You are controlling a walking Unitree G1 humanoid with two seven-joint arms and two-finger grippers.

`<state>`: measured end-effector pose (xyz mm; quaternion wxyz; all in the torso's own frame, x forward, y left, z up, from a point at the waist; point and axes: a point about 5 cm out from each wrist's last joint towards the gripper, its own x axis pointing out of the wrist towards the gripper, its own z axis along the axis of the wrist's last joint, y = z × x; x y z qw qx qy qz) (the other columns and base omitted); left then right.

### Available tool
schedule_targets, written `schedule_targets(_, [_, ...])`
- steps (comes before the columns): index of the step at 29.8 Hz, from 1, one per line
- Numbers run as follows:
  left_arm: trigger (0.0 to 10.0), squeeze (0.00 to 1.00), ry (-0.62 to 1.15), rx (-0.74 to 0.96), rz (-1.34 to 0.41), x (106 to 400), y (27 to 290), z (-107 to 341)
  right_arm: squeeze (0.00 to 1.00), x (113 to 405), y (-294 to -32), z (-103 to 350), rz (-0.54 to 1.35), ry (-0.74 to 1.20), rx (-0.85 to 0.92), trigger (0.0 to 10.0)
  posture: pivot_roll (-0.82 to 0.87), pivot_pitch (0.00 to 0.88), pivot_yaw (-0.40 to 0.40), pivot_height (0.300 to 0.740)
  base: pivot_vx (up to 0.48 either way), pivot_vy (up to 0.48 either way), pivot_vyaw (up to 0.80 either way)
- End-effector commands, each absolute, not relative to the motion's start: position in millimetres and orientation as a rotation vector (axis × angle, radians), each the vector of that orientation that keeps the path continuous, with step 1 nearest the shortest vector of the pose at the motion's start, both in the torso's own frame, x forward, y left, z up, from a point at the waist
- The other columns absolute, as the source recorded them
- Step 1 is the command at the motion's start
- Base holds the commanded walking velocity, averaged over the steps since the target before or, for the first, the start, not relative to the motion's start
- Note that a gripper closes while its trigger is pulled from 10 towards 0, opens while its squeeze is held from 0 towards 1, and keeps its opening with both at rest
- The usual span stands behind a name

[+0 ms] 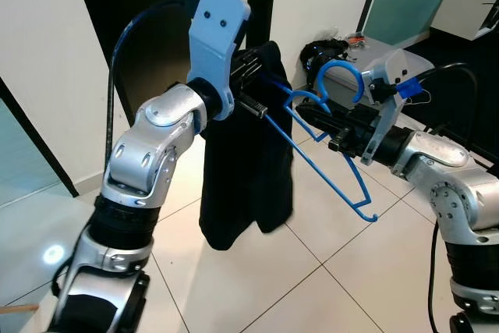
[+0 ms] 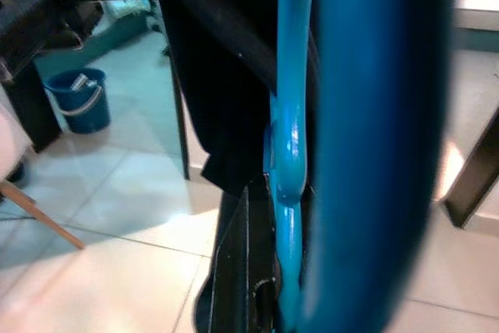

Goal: Hang hanger

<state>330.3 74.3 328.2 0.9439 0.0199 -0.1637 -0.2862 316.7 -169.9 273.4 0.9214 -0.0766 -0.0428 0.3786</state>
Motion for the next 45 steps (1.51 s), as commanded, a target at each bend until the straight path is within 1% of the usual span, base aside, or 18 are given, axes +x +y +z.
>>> schedule_targets(1, [10.0, 0.0, -0.315, -0.028, -0.567, 333, 78, 329, 0.0, 318, -168, 268, 0.767, -0.068, -0.194, 10.0, 0.0, 0.082, -0.003, 0.74, 0.0, 0.0, 0.0])
schedule_targets(4, [10.0, 0.0, -0.3, -0.08, -0.589, 332, 76, 329, 0.0, 318, -168, 267, 0.757, -0.064, -0.194, 10.0, -0.01, 0.082, -0.003, 0.74, 0.0, 0.0, 0.0])
schedule_targets(7, [10.0, 0.0, -0.228, -0.094, -0.769, 321, 55, 318, 0.0, 319, -164, 276, 0.763, -0.132, -0.126, 10.0, -0.01, 0.081, -0.002, 0.74, 0.0, 0.0, 0.0])
schedule_targets(9, [10.0, 0.0, -0.17, -0.092, -0.96, 306, 36, 304, 0.0, 319, -162, 286, 0.786, -0.199, -0.075, 10.0, 0.0, 0.081, -0.002, 0.74, 0.0, 0.0, 0.0])
schedule_targets(14, [10.0, 0.0, -0.162, -0.093, -1.027, 297, 26, 297, 0.0, 319, -160, 291, 0.799, -0.227, -0.057, 10.0, -0.01, 0.08, -0.004, 0.74, 0.0, 0.0, 0.0])
schedule_targets(16, [10.0, 0.0, -0.151, -0.14, -1.063, 292, 19, 294, 0.0, 319, -159, 293, 0.811, -0.239, -0.048, 10.0, -0.01, 0.078, -0.006, 0.74, 0.0, 0.0, 0.0])
schedule_targets(21, [10.0, 0.0, -0.145, -0.134, -1.074, 291, 17, 291, 0.0, 318, -158, 293, 0.825, -0.247, -0.039, 10.0, -0.01, 0.078, -0.003, 0.74, 0.0, 0.0, 0.0])
schedule_targets(22, [10.0, 1.0, -0.136, -0.11, -1.067, 292, 16, 287, 0.0, 317, -156, 294, 0.844, -0.254, -0.03, 10.0, -0.01, 0.075, -0.003, 0.74, 0.0, 0.0, 0.0])
schedule_targets(31, [10.0, 1.0, -0.174, -0.032, -1.018, 299, 33, 290, 0.0, 312, -159, 294, 0.909, -0.268, -0.002, 10.0, 0.0, 0.068, -0.005, 0.74, 0.0, 0.0, 0.0])
schedule_targets(32, [10.0, 1.0, -0.198, -0.014, -0.988, 303, 43, 296, 0.0, 310, -162, 295, 0.928, -0.272, -0.001, 10.0, 0.0, 0.068, -0.005, 0.74, 0.0, 0.0, 0.0])
schedule_targets(33, [10.0, 1.0, -0.254, 0.031, -0.944, 308, 64, 308, 0.0, 307, -168, 297, 0.947, -0.276, -0.006, 10.0, 0.0, 0.066, -0.005, 0.74, 0.0, 0.0, 0.0])
schedule_targets(34, [10.0, 1.0, -0.254, 0.031, -0.944, 308, 64, 308, 0.0, 307, -168, 297, 0.947, -0.276, -0.006, 10.0, 0.0, 0.066, -0.005, 0.74, 0.0, 0.0, 0.0])
schedule_targets(35, [10.0, 1.0, -0.275, 0.05, -0.935, 309, 74, 315, 0.0, 305, -171, 297, 0.952, -0.273, -0.013, 10.0, 0.0, 0.066, -0.005, 0.74, 0.0, 0.0, 0.0])
schedule_targets(37, [10.0, 1.0, -0.275, 0.05, -0.935, 309, 74, 315, 0.0, 305, -171, 297, 0.952, -0.273, -0.013, 10.0, 0.0, 0.066, -0.005, 0.74, 0.0, 0.0, 0.0])
schedule_targets(38, [10.0, 1.0, -0.318, 0.12, -0.95, 306, 100, 329, 0.0, 301, -181, 296, 0.965, -0.254, -0.039, 10.0, 0.0, 0.062, -0.006, 0.74, 0.0, 0.0, 0.0])
schedule_targets(40, [10.0, 1.0, -0.33, 0.151, -0.963, 303, 109, 333, 0.0, 300, -184, 295, 0.969, -0.247, -0.047, 10.0, 0.0, 0.062, -0.006, 0.74, 0.0, 0.0, 0.0])
schedule_targets(41, [10.0, 1.0, -0.351, 0.225, -0.988, 298, 126, 340, 0.0, 299, -191, 293, 0.957, -0.234, -0.053, 10.0, 0.0, 0.061, -0.005, 0.74, 0.0, 0.0, 0.0])
schedule_targets(45, [10.0, 1.0, -0.364, 0.304, -1.005, 294, 136, 343, 0.0, 298, -196, 292, 0.953, -0.226, -0.056, 10.0, 0.0, 0.059, -0.004, 0.74, 0.0, 0.0, 0.0])
